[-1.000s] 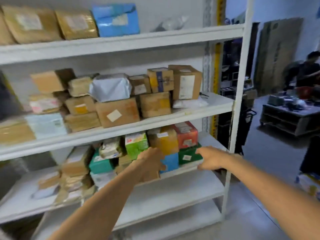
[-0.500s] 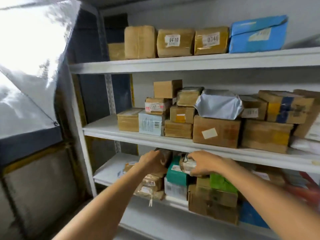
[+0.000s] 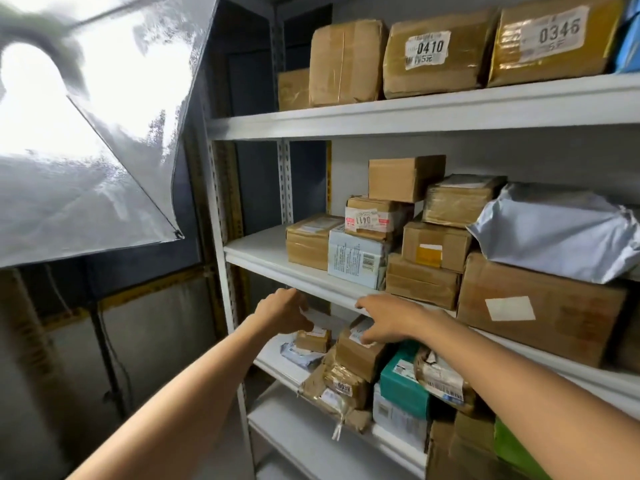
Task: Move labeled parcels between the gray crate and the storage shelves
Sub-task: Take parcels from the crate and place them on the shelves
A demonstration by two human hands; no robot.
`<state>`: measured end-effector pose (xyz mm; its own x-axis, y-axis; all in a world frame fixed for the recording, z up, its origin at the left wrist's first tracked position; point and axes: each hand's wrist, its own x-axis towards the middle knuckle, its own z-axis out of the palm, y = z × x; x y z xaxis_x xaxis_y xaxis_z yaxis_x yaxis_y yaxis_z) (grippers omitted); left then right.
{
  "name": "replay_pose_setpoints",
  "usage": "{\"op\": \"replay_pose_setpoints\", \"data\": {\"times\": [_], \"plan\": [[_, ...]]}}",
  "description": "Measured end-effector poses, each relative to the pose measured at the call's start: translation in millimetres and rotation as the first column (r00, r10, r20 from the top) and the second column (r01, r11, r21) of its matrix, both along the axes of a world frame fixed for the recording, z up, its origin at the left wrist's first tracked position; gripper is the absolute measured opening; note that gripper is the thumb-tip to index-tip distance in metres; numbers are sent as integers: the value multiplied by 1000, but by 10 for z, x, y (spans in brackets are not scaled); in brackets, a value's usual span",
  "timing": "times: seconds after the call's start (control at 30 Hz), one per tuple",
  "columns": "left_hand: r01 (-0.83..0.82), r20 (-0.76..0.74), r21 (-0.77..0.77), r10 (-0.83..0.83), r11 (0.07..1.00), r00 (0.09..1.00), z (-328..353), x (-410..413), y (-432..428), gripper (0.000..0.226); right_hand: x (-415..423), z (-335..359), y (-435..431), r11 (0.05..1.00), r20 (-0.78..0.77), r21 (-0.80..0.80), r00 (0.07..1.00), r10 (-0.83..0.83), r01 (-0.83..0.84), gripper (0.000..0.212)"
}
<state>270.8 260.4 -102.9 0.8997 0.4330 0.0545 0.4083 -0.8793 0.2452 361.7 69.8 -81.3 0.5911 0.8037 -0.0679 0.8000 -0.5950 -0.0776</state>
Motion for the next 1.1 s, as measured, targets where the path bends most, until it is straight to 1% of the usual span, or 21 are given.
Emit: {"op": "replay_pose_setpoints", "data": {"times": [0.17,0.27,0.37,0.53,0.63,0.73,0.87,1.0,1.1], "plan": [[-23,0,18,23,1000,1000,135,116,276,42,156,58,284,1000,34,0,999,30,-30,57],[-16,6,22,16,1000,1000,188,270,484,39,261,107,443,1000,53,-12,999,13,-12,56],[15,46,-39,-14,999,999,256,491,701,42,357,159,627,1000,73,3,997,-23,23,56],[126,107,-17,-124,992,987,417,895,1186,41,412,200,1004,992,93,32,988,-124,121,57],[168,103,2,-168,986,980,461,1044,1479,41,387,194,1196,982,79,28,979,-187,186,56],[207,61,54,-210,977,976,513,1171,1740,42,408,245,1338,969,88,18,965,-246,246,51],[245,82,64,-249,967,965,539,1302,1928,44,456,290,1435,954,102,-1,949,-298,299,44],[251,96,32,-252,968,963,444,1407,2019,46,483,281,1470,941,112,-33,937,-331,337,46],[221,99,13,-221,975,970,401,1474,2047,41,513,271,1464,935,107,-55,933,-343,350,50]]}}
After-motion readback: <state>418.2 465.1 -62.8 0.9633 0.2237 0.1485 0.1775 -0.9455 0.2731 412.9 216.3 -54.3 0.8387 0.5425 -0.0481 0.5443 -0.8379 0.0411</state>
